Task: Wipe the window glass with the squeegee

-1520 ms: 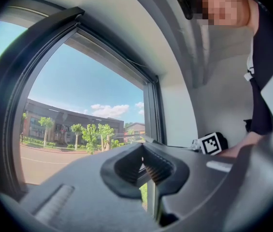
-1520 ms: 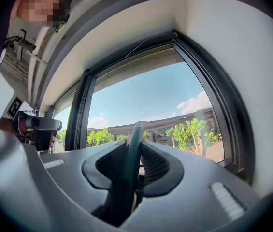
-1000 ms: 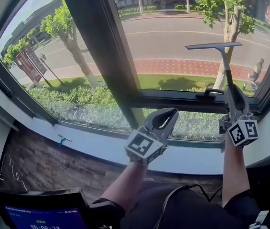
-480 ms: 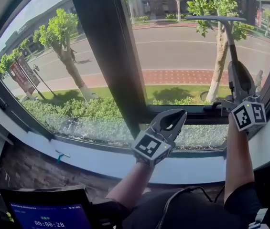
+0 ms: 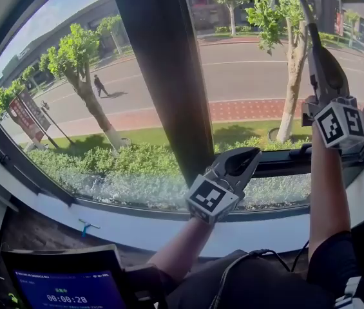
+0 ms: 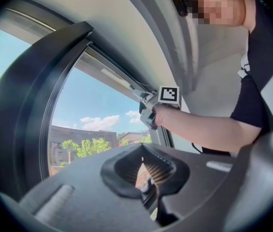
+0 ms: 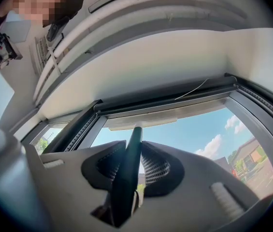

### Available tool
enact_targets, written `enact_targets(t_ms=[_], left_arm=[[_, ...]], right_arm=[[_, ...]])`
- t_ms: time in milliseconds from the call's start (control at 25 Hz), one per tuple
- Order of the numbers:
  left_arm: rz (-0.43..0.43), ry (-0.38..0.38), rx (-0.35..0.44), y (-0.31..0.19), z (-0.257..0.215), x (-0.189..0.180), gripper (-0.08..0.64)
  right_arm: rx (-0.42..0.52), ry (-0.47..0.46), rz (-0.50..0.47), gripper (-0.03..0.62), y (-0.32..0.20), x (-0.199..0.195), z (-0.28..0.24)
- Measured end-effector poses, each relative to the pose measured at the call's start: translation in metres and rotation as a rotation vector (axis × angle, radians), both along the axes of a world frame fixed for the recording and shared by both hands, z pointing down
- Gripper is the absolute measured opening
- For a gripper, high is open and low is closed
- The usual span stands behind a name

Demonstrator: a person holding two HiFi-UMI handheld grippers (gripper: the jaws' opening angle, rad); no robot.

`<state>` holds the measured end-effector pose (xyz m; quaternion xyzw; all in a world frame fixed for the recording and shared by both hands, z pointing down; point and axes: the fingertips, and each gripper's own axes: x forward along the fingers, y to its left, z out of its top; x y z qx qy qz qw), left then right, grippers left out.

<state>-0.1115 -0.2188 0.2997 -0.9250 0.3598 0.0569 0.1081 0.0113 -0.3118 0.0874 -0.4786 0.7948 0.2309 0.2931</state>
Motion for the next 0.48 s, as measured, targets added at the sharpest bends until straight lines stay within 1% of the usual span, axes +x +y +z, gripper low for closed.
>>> enact_targets(t_ms=[120,240,360,480], left_arm=[[0.002,-0.010,0.000,0.001,-0.004,-0.009,0.003],[-0.003,-0.022,0.005,-0.005,-0.021,-0.014,0.003],[-0.017,-0.013,0.021,-0.007,-0.033,-0.019,0.003],[-0.033,-0.013,0.019,-0.006,-0.031,-0.025,0.003]], right_arm=[[0.020,-0.006,0.016,0.100,-0.004,-0.005,-0.012],[0.034,-0.006,0.029,0.100,-0.013,-0.005,-0.033],[0.036,-0.003,0.018,0.101,-0.022,-0.012,-0.046],[0.030,-0.011,0.010,0.101,-0.029,-0.018,-0.049]])
